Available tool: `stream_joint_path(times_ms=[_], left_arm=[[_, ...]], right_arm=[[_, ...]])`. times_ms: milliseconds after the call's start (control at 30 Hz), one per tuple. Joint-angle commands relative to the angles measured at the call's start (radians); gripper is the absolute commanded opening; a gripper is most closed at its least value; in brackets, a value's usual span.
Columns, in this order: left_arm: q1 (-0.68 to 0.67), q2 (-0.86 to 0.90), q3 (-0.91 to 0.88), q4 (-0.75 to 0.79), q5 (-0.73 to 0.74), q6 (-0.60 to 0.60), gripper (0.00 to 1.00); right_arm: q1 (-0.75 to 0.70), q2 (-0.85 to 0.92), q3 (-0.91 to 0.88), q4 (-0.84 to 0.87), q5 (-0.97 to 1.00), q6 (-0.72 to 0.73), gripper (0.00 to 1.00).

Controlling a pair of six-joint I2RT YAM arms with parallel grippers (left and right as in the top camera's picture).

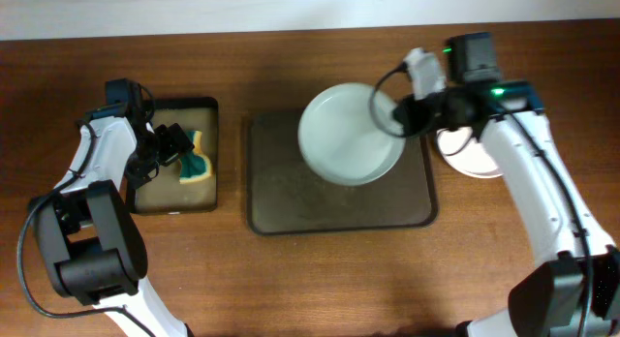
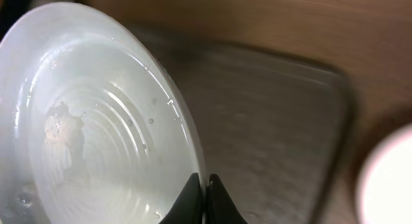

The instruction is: Clean dirty plates on tray and stack at the side

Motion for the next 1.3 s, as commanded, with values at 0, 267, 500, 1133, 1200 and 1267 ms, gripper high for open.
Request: stream_joint_path(times_ms=[0,267,500,1133,1200,1267], left_arm=[[0.007,-0.01,0.015,-0.002,-0.008,0.008,0.99],[0.007,-0.01,0.015,-0.002,-0.008,0.008,1.0],[0.007,-0.01,0.015,-0.002,-0.008,0.009,0.99],[0.007,-0.01,0.015,-0.002,-0.008,0.008,1.0],[0.007,-0.01,0.015,-0.002,-0.008,0.008,1.0],[0.007,-0.01,0.015,-0.001,-0.008,0.008,0.99]], right_arm=[[-0.158,0.024,0.003,0.0,0.122,0.183,0.04],[-0.399,0.116,-0.077,0.043,0.267,0.283,0.04],[-0.481,0.199,-0.105,0.088,0.296,0.312,0.04],[-0.511,0.142,-0.105,0.012,0.175,0.302,0.89],[-0.508,0.082,-0.106,-0.056,0.172,0.302,0.93],[-0.493,-0.002,-0.113,-0.129,0.172,0.299,0.93]])
